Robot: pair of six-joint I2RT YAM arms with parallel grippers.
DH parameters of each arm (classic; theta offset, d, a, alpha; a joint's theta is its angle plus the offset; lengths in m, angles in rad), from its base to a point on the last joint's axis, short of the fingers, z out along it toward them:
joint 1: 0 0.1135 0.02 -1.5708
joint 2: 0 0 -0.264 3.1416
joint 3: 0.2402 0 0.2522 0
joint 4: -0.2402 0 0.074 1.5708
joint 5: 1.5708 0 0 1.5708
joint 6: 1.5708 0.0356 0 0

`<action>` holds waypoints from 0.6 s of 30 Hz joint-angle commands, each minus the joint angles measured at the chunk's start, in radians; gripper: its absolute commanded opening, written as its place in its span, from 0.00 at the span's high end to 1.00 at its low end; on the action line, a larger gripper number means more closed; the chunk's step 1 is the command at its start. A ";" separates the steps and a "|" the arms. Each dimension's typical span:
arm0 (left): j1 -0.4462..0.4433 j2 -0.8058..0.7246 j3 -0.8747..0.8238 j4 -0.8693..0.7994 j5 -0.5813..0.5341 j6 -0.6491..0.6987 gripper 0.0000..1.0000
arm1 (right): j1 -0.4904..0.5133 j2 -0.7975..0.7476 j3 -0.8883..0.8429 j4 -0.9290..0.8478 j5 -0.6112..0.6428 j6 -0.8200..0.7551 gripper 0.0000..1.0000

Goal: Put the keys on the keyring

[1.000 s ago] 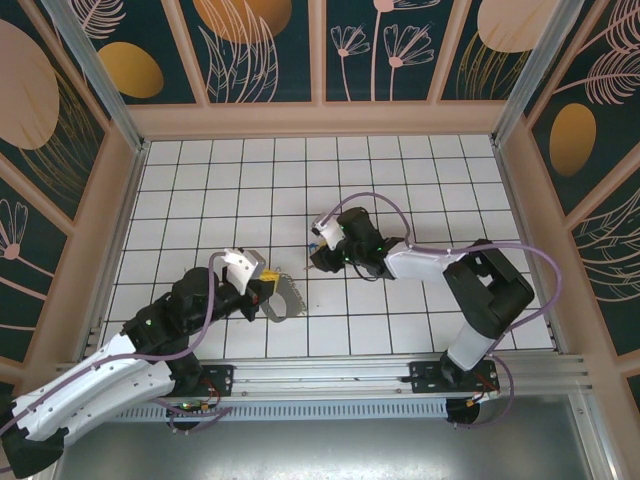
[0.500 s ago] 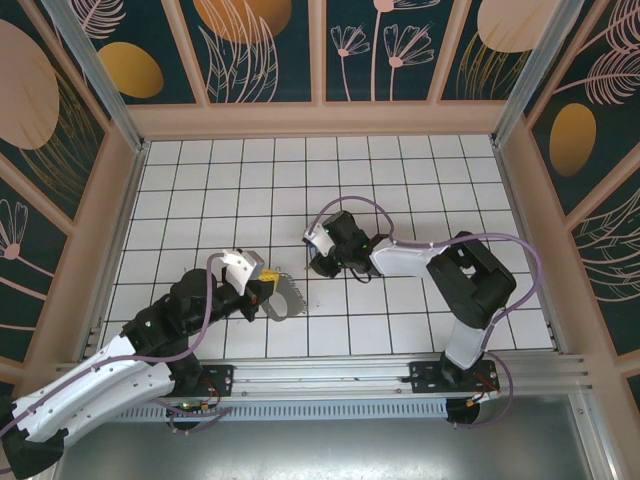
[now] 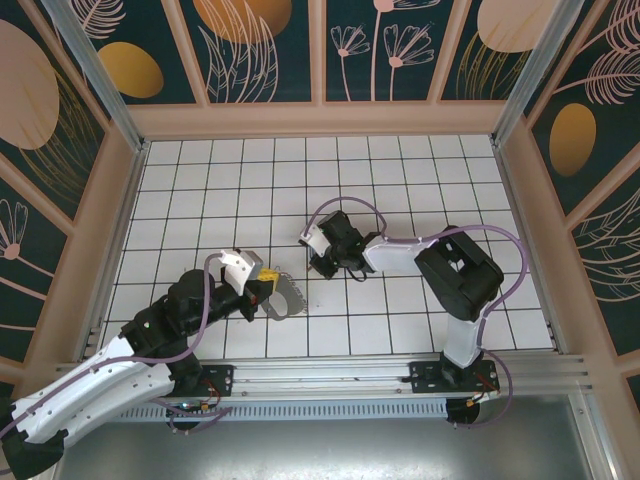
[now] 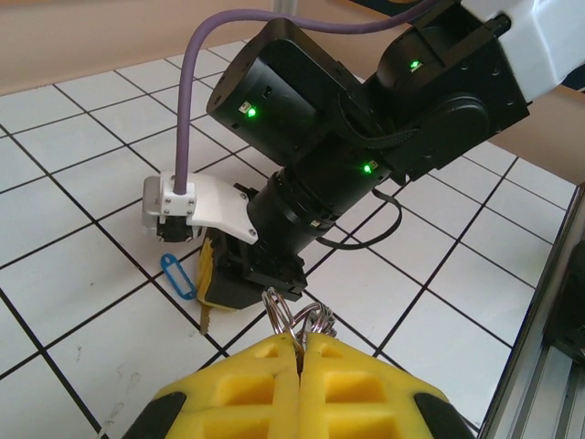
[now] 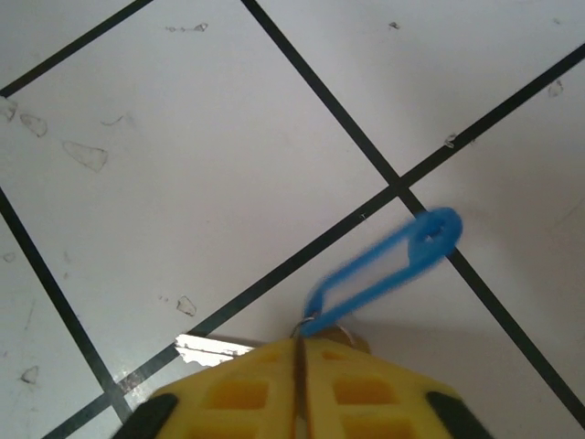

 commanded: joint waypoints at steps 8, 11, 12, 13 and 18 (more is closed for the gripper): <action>0.000 -0.002 -0.003 0.045 -0.001 -0.009 1.00 | -0.005 -0.020 -0.023 -0.019 -0.013 -0.004 1.00; -0.001 0.001 -0.001 0.045 -0.001 -0.009 1.00 | -0.019 -0.077 -0.064 0.006 -0.056 0.016 1.00; -0.001 0.001 0.000 0.044 -0.001 -0.009 1.00 | -0.023 -0.104 -0.083 0.018 -0.078 0.024 1.00; 0.000 0.001 0.002 0.044 0.000 -0.007 1.00 | -0.023 -0.136 -0.108 0.035 -0.100 0.026 1.00; -0.001 0.020 0.012 0.044 0.002 0.008 1.00 | -0.025 -0.316 -0.238 0.133 -0.193 0.025 1.00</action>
